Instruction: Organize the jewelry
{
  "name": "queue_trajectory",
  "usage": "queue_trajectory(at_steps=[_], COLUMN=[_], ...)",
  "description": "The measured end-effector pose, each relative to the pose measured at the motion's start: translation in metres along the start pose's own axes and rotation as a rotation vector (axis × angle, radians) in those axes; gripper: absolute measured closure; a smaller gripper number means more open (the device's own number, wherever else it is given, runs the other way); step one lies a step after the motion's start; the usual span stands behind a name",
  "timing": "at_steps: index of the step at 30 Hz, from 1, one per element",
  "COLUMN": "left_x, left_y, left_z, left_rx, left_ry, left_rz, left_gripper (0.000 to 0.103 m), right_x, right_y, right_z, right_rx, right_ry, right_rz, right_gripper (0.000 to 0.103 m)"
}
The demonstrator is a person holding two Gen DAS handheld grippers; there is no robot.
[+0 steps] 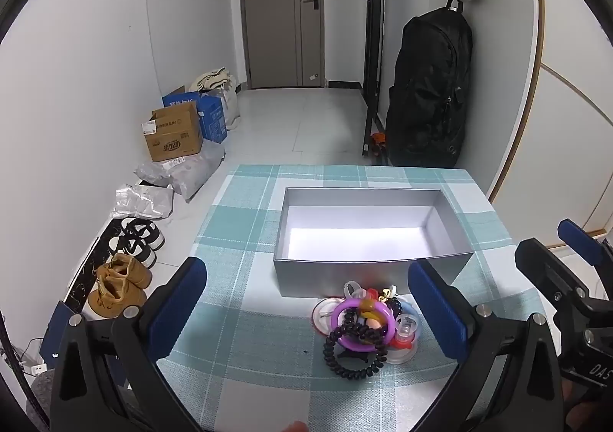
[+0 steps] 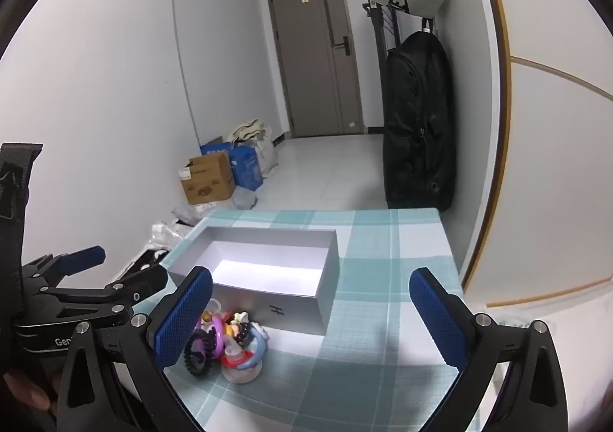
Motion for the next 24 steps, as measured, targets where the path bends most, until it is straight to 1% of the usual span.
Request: queue_trajectory(at_steps=[7,9,10,24], left_x=[0.0012,0.0038,0.0049,0.0025], left_y=[0.0030,0.0051,0.0021,-0.0010], left_z=[0.0033,0.0033,-0.0046,-0.0021], left_rx=[0.002,-0.002,-0.003,0.003], left_ry=[-0.018,-0.017,-0.017,-0.015], left_rz=[0.011,0.009,0.008,0.013], left_gripper=[0.001,0.001,0.001,0.001], right_x=[0.0013,0.0017,0.0021,0.0030], right_y=[0.0018,0.0015,0.0055,0.0036], right_z=[-0.0015,-0.0019,-0.0004,-0.0027], right_rx=[-0.012,-0.015,-0.014,-0.022], right_ry=[0.005,0.007,0.007,0.011], right_rz=[-0.008,-0.009,-0.013,-0.016], right_gripper=[0.000,0.000,0.000,0.000])
Point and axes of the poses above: each gripper's, at about its wrist camera, not at the fingertips, and x roughly the way its jaws point, y to its left, z to its top, the point moved 3 cm from there along x, roughly the way its jaws point, and after that the axes turned 11 degrees about y, right-handed, at the moved point
